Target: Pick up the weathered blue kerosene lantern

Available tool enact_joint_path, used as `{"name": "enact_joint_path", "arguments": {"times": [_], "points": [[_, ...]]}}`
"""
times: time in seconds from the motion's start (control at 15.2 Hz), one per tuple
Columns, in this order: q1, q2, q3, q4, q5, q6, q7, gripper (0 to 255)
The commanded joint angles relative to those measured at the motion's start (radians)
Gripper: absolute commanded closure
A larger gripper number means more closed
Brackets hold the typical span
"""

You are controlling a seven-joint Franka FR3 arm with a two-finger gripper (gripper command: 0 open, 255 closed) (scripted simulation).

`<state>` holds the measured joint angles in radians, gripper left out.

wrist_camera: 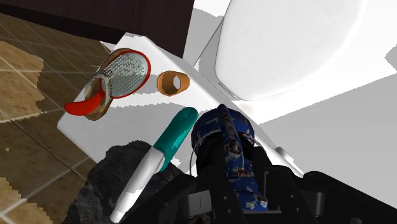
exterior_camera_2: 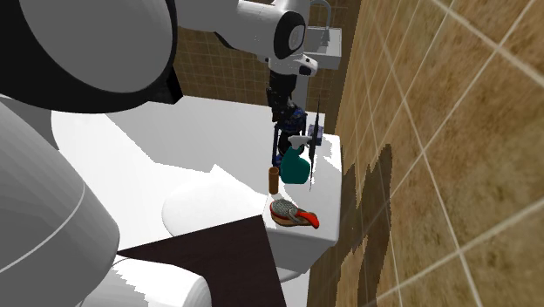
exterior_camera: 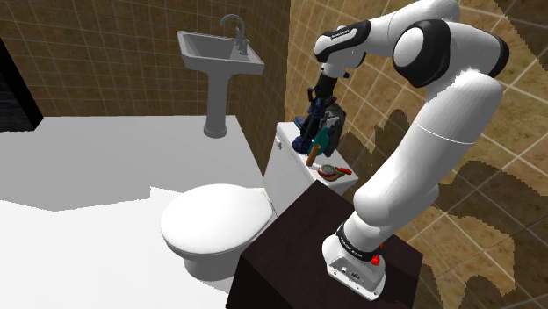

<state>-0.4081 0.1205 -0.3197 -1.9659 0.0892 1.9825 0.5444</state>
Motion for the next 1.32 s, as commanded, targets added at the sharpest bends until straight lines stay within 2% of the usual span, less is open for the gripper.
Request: {"name": "enact_joint_path", "arguments": {"times": [0.0,0.26,1.25], "points": [[0.0,0.0,0.0,-0.001,0.0,0.0,0.0,255],[-0.001,0.002,0.0,0.001,0.001,0.001,-0.001,255],[0.002,-0.05,-0.002,0.143,-0.022,-0.19,0.02,255]]}}
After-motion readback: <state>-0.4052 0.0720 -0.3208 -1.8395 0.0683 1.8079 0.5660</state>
